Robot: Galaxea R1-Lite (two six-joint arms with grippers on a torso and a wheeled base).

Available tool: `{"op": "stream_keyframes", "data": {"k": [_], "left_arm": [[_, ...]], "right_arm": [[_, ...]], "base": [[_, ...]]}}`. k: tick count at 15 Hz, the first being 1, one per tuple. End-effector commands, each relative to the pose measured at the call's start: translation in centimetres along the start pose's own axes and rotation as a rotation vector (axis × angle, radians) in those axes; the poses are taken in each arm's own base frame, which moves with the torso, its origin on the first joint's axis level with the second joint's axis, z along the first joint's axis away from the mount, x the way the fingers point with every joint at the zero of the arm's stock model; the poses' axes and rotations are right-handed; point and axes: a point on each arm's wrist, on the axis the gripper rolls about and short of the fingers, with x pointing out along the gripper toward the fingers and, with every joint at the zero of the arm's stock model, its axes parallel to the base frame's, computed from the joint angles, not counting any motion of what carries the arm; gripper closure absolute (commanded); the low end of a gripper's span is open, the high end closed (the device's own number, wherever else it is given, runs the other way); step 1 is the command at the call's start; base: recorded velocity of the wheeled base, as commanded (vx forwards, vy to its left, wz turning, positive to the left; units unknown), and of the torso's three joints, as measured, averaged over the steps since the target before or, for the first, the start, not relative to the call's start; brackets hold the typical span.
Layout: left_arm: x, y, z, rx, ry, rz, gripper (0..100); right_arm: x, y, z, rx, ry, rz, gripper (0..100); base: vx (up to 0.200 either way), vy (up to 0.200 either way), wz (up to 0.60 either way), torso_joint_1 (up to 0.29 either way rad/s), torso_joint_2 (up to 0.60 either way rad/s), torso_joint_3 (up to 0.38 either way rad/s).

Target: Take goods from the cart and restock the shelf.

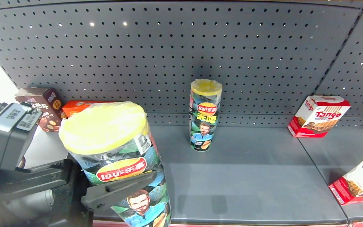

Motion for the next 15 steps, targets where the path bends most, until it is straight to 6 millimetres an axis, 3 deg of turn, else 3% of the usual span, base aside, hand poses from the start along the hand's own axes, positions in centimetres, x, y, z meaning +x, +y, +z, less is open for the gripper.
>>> {"op": "stream_keyframes", "data": {"k": [1,4,7,10,15], "left_arm": [[0.1,0.0,-0.1,-0.004,0.004,-0.001,100],[0.0,0.0,-0.1,-0.003,0.002,0.002,100],[0.0,0.0,-0.1,-0.003,0.003,0.004,100],[0.0,0.0,-0.1,-0.003,0.003,0.002,100],[0.0,0.0,0.0,-0.002,0.000,0.001,100]], "right_arm": [[8.3,0.3,5.7,0.008,0.135,0.225,0],[13.2,1.9,6.5,0.013,0.177,0.351,0],[16.3,2.8,6.0,0.004,0.251,0.393,0],[20.0,3.8,6.8,-0.106,0.208,0.566,0],[23.1,5.3,7.0,-0.168,0.157,0.921,0]], "base": [[0.000,0.000,0.00,0.000,0.00,0.000],[0.000,0.000,0.00,0.000,0.00,0.000],[0.000,0.000,0.00,0.000,0.00,0.000],[0.000,0.000,0.00,0.000,0.00,0.000],[0.000,0.000,0.00,0.000,0.00,0.000]]}}
